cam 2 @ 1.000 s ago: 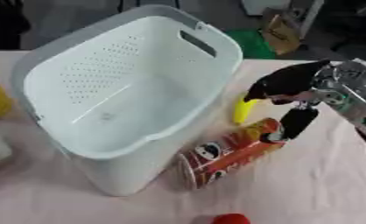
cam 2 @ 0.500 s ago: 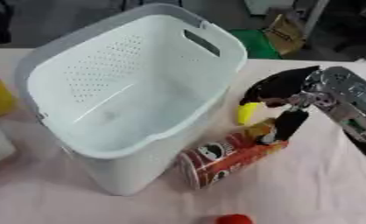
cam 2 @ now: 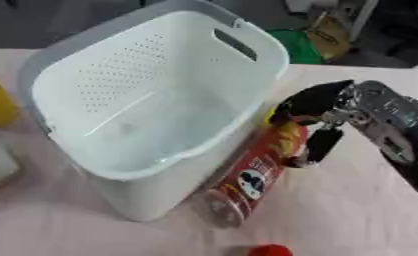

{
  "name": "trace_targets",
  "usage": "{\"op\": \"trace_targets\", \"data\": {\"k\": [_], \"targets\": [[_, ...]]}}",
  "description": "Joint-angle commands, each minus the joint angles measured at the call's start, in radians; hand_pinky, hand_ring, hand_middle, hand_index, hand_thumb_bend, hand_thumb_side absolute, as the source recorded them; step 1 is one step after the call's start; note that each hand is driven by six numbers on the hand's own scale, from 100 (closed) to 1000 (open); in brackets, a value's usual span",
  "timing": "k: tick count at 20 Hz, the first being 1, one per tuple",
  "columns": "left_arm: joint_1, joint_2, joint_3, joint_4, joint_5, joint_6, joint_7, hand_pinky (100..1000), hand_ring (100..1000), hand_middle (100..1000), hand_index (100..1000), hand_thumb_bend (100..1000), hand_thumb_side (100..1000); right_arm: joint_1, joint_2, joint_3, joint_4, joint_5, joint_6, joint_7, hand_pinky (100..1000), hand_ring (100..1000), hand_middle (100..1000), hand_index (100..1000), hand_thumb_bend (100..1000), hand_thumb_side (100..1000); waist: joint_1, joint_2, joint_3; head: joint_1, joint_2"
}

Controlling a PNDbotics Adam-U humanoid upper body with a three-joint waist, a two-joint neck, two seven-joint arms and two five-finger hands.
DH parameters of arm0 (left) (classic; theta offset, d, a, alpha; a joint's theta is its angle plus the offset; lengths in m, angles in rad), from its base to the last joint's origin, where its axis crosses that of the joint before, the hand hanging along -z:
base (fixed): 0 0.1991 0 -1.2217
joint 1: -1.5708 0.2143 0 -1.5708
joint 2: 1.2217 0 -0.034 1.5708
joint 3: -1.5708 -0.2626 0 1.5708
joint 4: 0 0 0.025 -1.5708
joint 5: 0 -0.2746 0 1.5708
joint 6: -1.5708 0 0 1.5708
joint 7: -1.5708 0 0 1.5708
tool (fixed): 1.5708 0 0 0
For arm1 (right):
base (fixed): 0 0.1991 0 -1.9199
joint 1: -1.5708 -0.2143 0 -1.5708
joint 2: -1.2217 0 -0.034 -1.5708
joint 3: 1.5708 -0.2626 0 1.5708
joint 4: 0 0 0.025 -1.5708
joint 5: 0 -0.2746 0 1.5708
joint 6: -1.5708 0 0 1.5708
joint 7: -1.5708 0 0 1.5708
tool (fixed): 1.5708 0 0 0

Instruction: Pick up objects on the table and place them in the box.

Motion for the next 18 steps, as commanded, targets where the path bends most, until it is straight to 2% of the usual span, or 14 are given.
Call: {"op": "trace_targets", "data": {"k": [1,7,11,18], "targets": [[-0.013,0.018,0.000,-0.015,0.002,-0.001,-0.002,812,854,836,879,252,1000,-0.001,-0.019,-0.003,0.010,0.014,-0.039,0.020,980,1000,938,1000,482,674,0.003,-0.014,0.000,-0.004,-0.005],[-0.012,0.026,0.002,-0.015,-0.002,0.003,-0.001,812,854,836,879,251,1000,0.029,-0.080,0.012,-0.075,-0.042,-0.088,0.084,986,1000,939,1000,476,649,-0.006,-0.017,-0.008,0.008,0.008],[-0.015,0.032,0.000,-0.015,-0.003,0.003,-0.001,812,854,836,879,248,1000,0.031,-0.103,0.018,-0.117,-0.054,-0.092,0.124,984,1000,945,1000,469,625,-0.016,-0.022,-0.007,0.003,0.008],[-0.016,0.035,0.001,-0.015,-0.003,0.003,0.001,811,853,836,879,246,1000,0.031,-0.109,0.039,-0.124,-0.054,-0.093,0.131,986,1000,944,1000,462,616,-0.021,-0.025,-0.010,-0.001,0.001]]}}
